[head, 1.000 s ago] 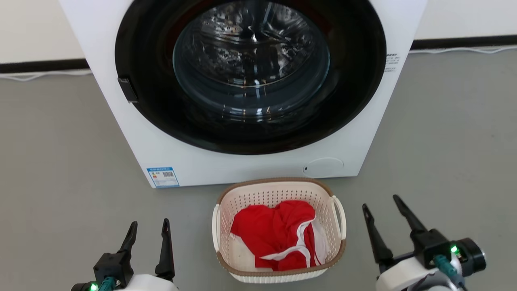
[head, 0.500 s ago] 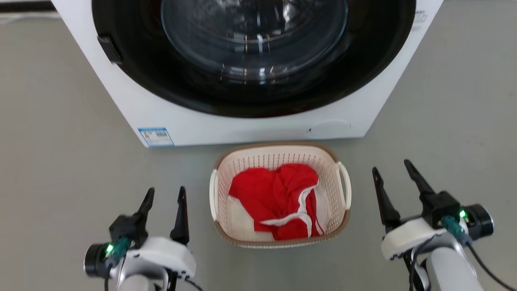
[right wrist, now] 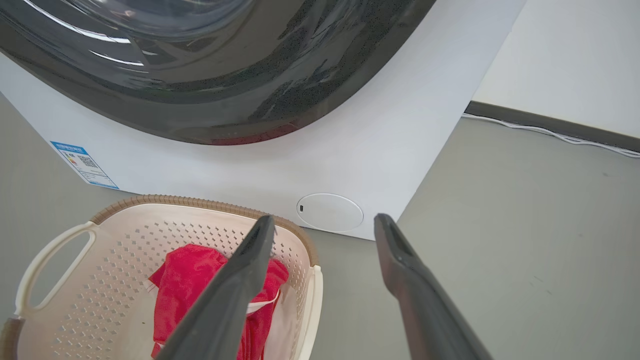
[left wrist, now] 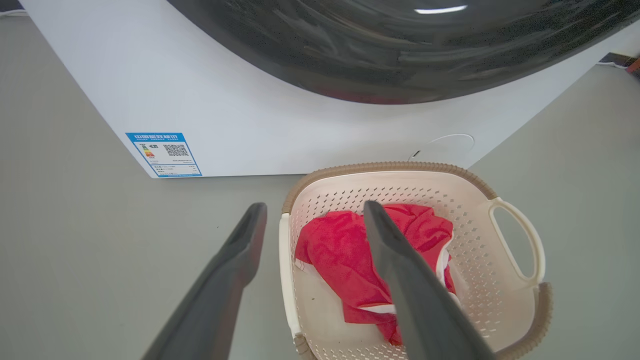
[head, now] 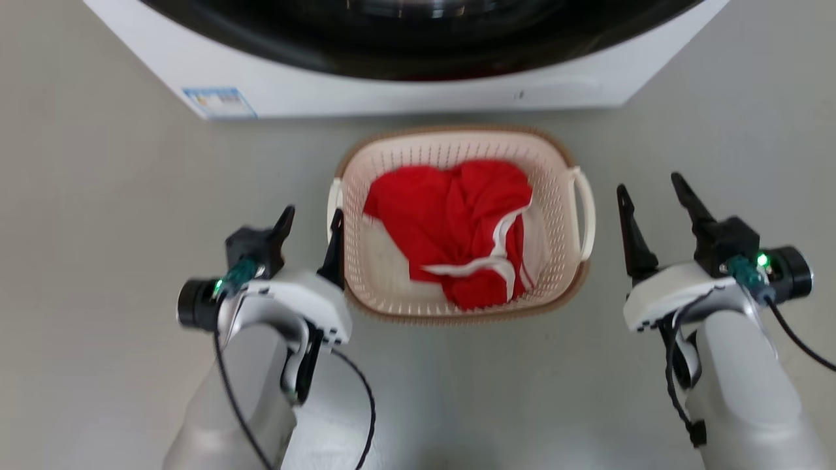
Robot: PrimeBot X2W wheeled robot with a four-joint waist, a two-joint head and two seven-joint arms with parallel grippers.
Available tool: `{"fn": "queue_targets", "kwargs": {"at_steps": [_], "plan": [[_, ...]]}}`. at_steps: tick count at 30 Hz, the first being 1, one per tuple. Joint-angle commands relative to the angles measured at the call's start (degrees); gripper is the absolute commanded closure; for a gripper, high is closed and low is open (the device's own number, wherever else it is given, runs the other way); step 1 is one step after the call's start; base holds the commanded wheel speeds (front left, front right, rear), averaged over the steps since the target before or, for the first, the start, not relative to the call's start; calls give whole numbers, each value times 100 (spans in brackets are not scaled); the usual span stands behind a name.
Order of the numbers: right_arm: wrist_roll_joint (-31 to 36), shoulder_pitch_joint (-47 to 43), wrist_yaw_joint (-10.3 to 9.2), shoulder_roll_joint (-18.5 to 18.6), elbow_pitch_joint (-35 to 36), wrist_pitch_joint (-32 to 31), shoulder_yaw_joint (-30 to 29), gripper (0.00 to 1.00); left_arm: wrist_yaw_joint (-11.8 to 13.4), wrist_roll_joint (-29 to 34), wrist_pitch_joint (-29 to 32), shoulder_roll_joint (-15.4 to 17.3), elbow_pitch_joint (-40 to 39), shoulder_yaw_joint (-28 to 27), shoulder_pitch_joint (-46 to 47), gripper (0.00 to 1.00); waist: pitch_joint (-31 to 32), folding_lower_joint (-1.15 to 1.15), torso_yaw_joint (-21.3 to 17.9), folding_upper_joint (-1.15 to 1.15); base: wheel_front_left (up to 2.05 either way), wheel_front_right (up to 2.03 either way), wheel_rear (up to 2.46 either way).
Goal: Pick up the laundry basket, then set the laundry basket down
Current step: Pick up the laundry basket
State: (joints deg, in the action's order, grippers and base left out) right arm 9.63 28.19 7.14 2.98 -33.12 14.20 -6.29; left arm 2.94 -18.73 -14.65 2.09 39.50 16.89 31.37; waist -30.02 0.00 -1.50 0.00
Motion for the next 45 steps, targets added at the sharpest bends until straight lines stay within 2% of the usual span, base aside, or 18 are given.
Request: {"fn": "queue_targets", "kwargs": {"at_steps": [1, 9, 16, 28, 45], "plan": [[101, 98, 35, -10, 26, 80, 92, 0, 55, -59, -35, 78, 7, -42, 218, 0, -564, 0, 63, 0, 0, 0, 0], [190, 702, 35, -11, -377, 80, 51, 0, 299, -437, -35, 78, 703, 453, 1156, 0, -1357, 0, 65, 0, 0, 0, 0], [247, 944, 35, -11, -443, 80, 72, 0, 478, -490, -35, 78, 1074, 566, 1623, 0, -1823, 0, 78, 0, 0, 0, 0], [70, 1285, 35, -11, -752, 80, 75, 0, 557, -514, -35, 78, 1183, 721, 1942, 0, -2378, 0, 85, 0, 0, 0, 0], [-51, 1474, 35, -11, -956, 80, 63, 0, 594, -459, -35, 78, 1239, 792, 2064, 0, -2660, 0, 62, 0, 0, 0, 0]]}}
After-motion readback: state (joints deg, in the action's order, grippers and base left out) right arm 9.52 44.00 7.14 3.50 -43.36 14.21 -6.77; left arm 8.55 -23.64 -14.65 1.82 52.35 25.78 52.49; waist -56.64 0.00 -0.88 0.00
